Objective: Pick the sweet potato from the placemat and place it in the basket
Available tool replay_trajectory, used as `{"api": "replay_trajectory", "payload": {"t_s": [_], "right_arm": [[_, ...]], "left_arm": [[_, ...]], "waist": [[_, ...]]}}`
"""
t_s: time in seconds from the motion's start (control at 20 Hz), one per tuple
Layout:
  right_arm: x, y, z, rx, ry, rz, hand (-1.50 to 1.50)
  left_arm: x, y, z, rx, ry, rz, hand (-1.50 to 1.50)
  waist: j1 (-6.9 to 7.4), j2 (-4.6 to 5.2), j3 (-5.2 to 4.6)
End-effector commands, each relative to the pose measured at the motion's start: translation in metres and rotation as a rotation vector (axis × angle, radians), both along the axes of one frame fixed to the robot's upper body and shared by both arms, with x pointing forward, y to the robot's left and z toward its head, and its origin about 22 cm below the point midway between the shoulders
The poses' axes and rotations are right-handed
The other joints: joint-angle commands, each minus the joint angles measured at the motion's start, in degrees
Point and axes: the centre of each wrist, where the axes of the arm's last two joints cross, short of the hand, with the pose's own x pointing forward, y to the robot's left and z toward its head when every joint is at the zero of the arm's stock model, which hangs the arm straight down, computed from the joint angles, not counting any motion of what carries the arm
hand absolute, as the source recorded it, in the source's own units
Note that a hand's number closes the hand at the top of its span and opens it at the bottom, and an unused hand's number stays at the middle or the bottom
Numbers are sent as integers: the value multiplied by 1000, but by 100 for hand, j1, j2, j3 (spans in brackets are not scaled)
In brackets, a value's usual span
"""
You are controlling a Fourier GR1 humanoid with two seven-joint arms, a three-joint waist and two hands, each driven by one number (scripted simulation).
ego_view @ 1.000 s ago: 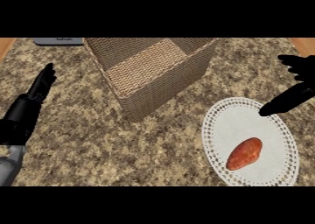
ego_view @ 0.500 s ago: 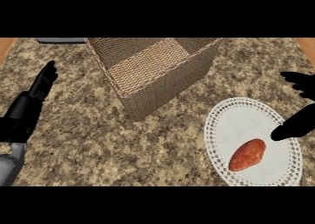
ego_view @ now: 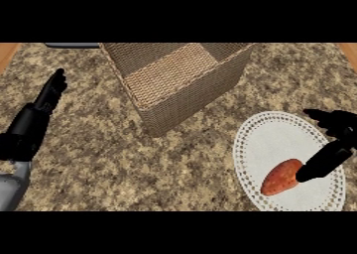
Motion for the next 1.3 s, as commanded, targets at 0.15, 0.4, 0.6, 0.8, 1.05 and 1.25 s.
{"api": "replay_trajectory", "payload": {"t_s": [0.15,0.4,0.6,0.8,1.05,1.25], "right_arm": [[-15,5,-29,-77,106,-76,-150],[-23,-8,-31,-86,72,-81,-150],[-21,8,-40,-110,43,-71,-150],[-24,31,-60,-109,40,-84,-150],[-24,18,-82,-74,38,-108,-150],[-25,35,-67,-73,32,-117,-150]], "left_arm": [[7,-1,0,-2,-11,-1,0],[5,-5,-15,-9,15,-4,0],[1,-19,-1,5,14,-9,0],[3,2,-15,-1,7,-8,0],[-10,-1,2,13,-7,-14,0],[-5,-3,-3,6,-13,-7,0]], "waist": [[-20,4,2],[-38,6,2],[5,4,4],[5,11,1],[27,5,5],[12,4,2]]}}
